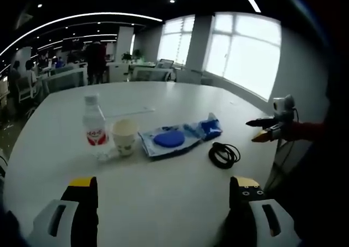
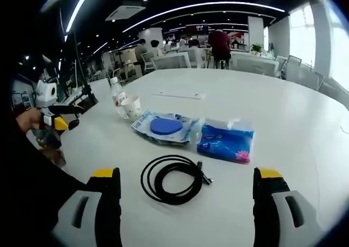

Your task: Arrange the tabletop items into an orderly group along one side of the table until the central work area is clear of visible clutter.

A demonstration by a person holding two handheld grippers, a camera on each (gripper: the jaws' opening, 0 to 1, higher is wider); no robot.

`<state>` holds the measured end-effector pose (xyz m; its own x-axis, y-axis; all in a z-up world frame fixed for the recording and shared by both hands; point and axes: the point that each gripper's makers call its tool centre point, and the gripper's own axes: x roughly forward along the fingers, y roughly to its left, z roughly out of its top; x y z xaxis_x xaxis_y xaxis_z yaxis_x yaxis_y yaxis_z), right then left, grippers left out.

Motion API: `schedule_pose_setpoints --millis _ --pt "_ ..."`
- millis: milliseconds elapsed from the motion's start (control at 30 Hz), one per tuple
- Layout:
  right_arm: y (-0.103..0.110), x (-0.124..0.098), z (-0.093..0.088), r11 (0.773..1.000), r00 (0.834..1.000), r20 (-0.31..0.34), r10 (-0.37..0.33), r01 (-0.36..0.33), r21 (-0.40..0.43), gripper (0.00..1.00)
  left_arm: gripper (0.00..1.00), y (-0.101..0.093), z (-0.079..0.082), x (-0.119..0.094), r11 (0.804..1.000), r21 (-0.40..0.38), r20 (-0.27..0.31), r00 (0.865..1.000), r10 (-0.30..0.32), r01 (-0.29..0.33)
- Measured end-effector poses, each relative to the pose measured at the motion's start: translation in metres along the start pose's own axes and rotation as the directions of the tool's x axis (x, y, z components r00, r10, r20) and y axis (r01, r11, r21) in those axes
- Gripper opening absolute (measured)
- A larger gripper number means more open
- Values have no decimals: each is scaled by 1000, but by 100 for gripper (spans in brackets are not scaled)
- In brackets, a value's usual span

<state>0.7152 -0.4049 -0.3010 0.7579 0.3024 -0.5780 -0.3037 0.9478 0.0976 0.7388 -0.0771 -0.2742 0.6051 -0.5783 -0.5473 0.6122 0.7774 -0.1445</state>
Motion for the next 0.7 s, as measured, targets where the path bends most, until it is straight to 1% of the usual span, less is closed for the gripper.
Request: schedule_pose_setpoints --millis 333,433,700 --pt "-1 2 -5 1000 1000 -17 3 -3 0 96 99 -3 -3 1 1000 -5 -5 1000 -6 6" --pt "-2 2 -5 1000 1000 -16 1 -1 -4 96 99 -4 -6 1 1000 -5 -14 1000 -6 6" --pt "-2 0 -5 1000 1000 -10 3 -3 2 96 99 -4 -6 0 1000 -1 -12 1000 -6 6"
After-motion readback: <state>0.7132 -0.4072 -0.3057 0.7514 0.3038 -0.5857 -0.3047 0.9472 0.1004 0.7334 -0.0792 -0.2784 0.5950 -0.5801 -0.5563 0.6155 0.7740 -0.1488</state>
